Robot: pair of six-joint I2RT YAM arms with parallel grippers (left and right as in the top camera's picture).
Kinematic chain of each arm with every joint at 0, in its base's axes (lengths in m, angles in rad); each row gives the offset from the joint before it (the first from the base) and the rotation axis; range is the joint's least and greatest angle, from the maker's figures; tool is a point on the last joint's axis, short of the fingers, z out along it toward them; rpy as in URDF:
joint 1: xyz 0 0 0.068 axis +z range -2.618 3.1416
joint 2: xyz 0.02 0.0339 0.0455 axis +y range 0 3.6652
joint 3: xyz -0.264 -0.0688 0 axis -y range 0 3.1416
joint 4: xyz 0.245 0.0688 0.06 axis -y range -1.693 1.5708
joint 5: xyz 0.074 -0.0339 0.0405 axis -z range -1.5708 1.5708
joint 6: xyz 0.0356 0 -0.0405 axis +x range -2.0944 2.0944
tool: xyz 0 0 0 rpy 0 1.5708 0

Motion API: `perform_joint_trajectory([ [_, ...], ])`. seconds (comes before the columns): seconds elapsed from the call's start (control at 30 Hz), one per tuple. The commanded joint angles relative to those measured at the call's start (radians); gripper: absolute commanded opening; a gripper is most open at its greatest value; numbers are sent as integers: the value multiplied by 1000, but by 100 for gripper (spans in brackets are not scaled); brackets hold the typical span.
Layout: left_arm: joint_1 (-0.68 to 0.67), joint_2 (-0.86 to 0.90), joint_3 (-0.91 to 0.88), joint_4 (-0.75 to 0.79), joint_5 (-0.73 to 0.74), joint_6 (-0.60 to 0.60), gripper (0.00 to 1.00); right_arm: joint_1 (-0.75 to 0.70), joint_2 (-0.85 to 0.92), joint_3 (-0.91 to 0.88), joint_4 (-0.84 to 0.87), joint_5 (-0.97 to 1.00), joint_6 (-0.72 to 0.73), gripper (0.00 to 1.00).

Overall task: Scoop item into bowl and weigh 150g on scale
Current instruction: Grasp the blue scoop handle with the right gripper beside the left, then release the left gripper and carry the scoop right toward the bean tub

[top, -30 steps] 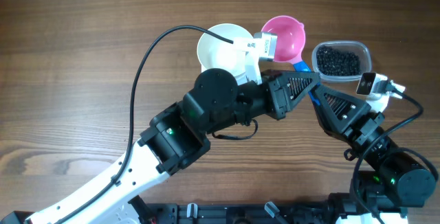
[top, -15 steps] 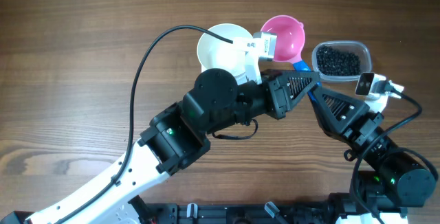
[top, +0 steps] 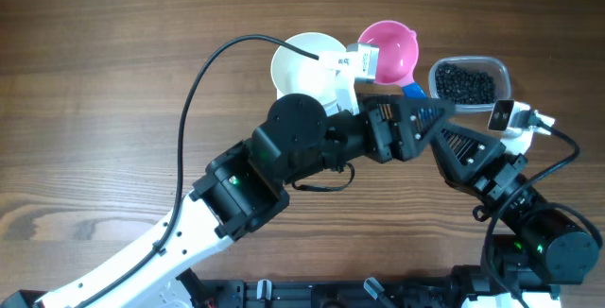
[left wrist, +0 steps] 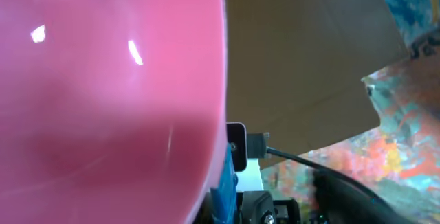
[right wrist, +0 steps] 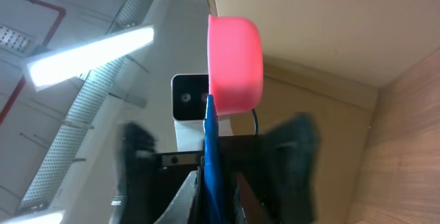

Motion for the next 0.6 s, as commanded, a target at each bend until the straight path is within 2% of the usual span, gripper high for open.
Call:
perform_joint_trajectory([
  [0.0,-2,1,6,-11,-13,8,100,3,-4,15,-13,47,-87,4],
  [0.13,-2,1,6,-55,-13,15,100,3,-4,15,-108,113,-213,4],
  [0.23,3,1,6,-118,-14,82,100,0,-4,16,-145,179,-372,5],
  [0.37,31,-8,6,-212,-13,104,100,-19,-4,40,-251,240,-484,5],
  [0.47,68,-27,6,-300,-16,152,100,-56,-4,117,-428,241,-612,5],
  [0.57,129,-56,6,-407,-29,179,100,-107,2,277,-719,267,-810,5],
])
